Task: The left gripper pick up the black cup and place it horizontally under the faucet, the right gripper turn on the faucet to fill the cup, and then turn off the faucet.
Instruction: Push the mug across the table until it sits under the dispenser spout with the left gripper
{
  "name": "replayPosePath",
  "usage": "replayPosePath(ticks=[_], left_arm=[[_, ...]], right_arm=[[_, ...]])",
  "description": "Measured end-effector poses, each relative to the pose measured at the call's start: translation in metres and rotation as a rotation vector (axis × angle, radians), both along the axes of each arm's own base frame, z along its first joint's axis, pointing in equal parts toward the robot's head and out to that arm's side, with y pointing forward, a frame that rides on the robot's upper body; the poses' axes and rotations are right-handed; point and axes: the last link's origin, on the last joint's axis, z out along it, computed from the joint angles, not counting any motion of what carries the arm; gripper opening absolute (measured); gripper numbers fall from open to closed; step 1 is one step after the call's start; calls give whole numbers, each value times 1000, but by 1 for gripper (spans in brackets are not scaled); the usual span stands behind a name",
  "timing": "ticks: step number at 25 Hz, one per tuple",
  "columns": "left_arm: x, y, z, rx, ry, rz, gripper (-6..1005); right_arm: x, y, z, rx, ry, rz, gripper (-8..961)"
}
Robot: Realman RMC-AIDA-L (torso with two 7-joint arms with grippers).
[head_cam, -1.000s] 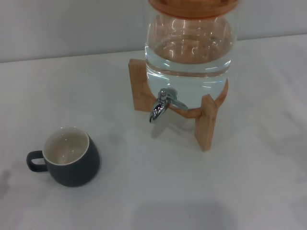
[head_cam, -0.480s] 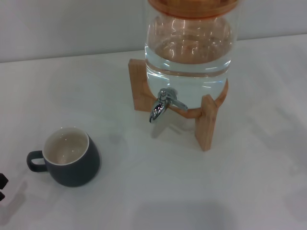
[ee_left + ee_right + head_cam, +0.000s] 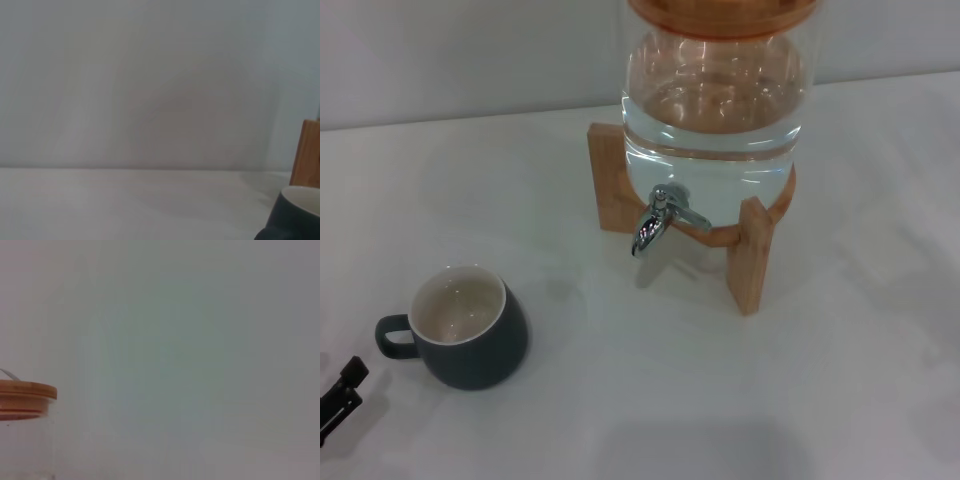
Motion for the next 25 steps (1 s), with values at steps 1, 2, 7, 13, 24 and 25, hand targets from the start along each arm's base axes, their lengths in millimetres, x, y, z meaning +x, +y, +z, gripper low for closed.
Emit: replayPosePath(ticks=[1, 2, 7, 13, 24, 25], left_arm=[[0, 1, -1, -4, 3, 2, 828], [0, 2, -2, -8, 7, 6, 827], [0, 8, -7, -19, 10, 22, 823], [1, 13, -10, -31, 20, 21, 818], [10, 33, -17, -43, 34, 4, 809], [11, 34, -18, -48, 33, 3, 809]], right_arm=[[0, 0, -1, -2, 1, 1, 823], [-1, 1, -1, -4, 3, 3, 823], [-1, 1, -3, -10, 6, 7, 823], [-3, 2, -5, -18, 14, 16, 822], [-6, 4, -6, -21, 17, 34, 822], [-6, 4, -6, -21, 17, 35, 822]])
